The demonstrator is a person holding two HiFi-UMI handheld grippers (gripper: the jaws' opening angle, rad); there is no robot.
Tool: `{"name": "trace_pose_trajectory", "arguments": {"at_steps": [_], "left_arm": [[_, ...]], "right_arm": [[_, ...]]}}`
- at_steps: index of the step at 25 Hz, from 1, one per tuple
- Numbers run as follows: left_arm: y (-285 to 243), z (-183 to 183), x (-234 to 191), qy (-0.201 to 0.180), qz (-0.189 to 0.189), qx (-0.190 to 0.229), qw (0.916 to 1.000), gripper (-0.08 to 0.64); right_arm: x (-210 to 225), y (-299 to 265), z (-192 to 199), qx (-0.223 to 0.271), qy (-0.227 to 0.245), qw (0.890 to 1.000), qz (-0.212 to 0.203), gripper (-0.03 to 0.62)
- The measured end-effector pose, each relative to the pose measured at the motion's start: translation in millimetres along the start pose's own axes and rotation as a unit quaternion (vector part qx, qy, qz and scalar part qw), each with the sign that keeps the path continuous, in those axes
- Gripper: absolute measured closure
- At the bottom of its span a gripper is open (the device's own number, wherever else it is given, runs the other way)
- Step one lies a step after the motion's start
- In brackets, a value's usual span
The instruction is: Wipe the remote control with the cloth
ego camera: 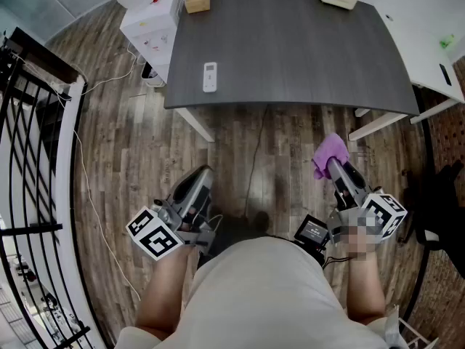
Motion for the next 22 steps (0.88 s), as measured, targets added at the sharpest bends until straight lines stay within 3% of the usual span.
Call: {"name": "trace_pose_trajectory", "arguments": {"at_steps": [7, 13, 18, 22], "left_arm": [[-12, -9, -23, -0.003, -0.023, -0.011, 0.9997, 0.554], [-42, -29, -85, -0.057, -0.044, -0.069, 0.995, 0.549], [-84, -54, -155, -0.067, -0.037, -0.12, 0.9899, 0.452], [-111, -64, -207, -0.087, -0.041, -0.188, 0.9775, 0.391]], "right_arm": [[1, -30, -2, -0.032, 0.011, 0.999, 0.004, 0.488], [-14, -105, -2, -0.101, 0.09, 0.991, 0.003, 0.488], [-30, -188, -5, -0.148, 0.124, 0.981, 0.006, 0.488], [-46, -254, -8, -0.191, 0.158, 0.969, 0.014, 0.488]]}}
Point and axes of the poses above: the fingertips, and each gripper's own axes: y backward along the fingers, x to its right, z out of its underside, the point moved 7 cm from there along y, backward along the fingers, and after that the axes turned 2 degrees about y, right-handed, at the moved point
